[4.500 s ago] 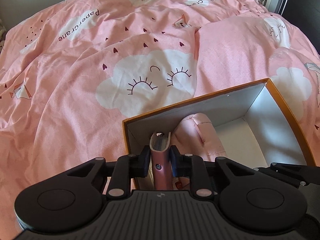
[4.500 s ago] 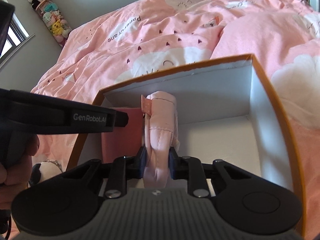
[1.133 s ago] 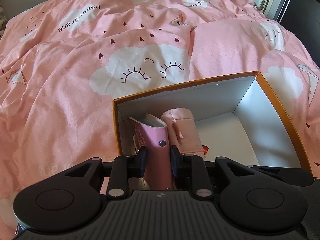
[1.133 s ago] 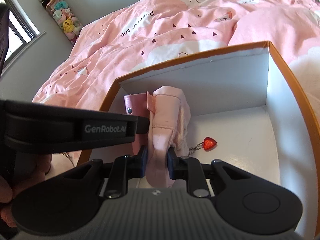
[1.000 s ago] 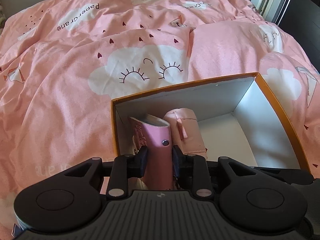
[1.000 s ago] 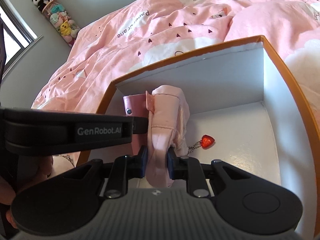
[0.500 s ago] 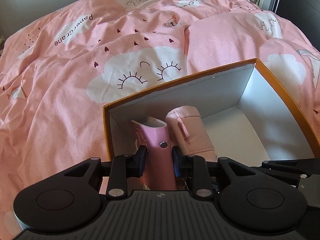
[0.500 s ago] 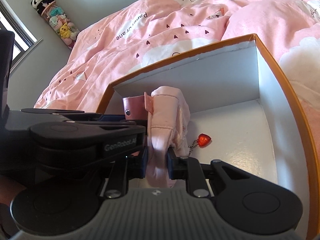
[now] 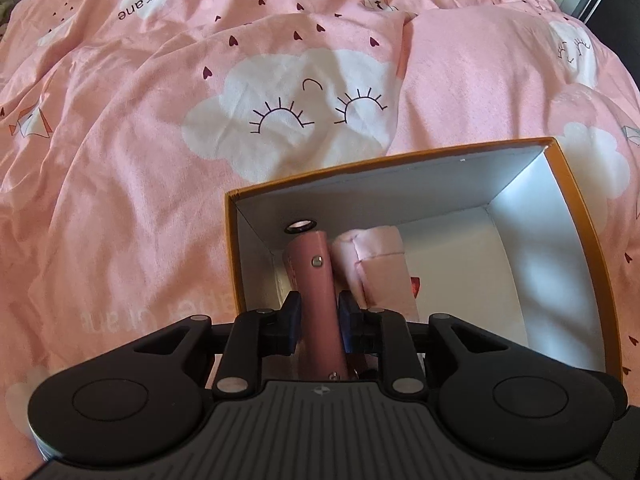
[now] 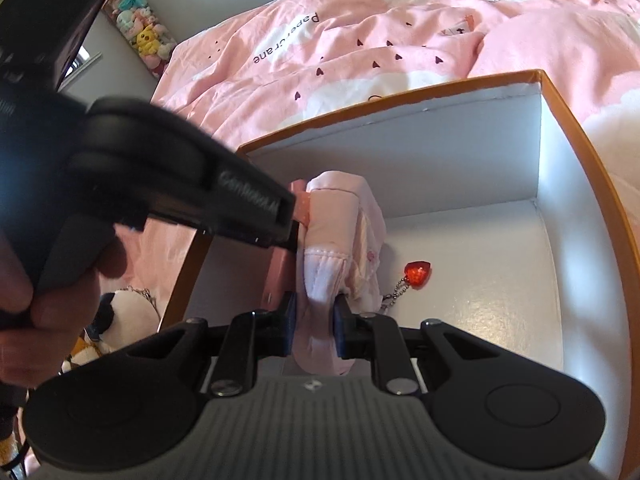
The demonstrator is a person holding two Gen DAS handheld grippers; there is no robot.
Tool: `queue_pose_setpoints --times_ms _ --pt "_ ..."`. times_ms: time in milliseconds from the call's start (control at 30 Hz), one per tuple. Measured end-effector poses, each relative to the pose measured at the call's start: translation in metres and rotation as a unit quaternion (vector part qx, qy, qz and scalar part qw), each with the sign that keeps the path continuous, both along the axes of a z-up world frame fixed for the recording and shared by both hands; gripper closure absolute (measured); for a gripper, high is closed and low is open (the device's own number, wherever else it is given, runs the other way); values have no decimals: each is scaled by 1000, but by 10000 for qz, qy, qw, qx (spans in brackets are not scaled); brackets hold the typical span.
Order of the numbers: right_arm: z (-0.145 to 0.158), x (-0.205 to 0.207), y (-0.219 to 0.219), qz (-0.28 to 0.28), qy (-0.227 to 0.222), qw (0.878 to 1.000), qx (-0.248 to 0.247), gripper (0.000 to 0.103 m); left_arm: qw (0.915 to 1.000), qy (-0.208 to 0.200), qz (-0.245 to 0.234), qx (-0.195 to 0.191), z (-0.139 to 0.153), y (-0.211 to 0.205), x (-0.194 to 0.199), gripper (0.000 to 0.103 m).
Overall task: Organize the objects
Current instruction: 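Push the pink items against the box wall and open both tools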
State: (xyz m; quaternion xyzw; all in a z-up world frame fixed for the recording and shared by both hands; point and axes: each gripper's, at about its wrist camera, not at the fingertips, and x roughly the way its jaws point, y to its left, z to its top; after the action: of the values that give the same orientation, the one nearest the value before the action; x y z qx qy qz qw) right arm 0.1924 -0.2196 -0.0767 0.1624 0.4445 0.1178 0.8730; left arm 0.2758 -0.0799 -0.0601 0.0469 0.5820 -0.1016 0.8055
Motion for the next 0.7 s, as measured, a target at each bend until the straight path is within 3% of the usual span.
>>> queue_pose_setpoints --times_ms 167,267,433,600,700 --pt "0 4 7 82 -100 9996 -236 83 9998 -208 -19 -70 9 6 -1 73" --pt "-1 8 9 143 -114 9996 -223 83 9982 -389 21 -462 21 19 -8 65" --pt "0 14 22 327 -153 9984 -429 83 9906 -825 291 -1053 45 48 -27 63" --pt "1 21 46 561 -156 9927 -1059 83 9854 -981 632 -1242 48 71 -35 60" --pt "-1 30 50 530 -31 9927 -1080 83 9850 -1026 796 -1138 40 79 -41 60"
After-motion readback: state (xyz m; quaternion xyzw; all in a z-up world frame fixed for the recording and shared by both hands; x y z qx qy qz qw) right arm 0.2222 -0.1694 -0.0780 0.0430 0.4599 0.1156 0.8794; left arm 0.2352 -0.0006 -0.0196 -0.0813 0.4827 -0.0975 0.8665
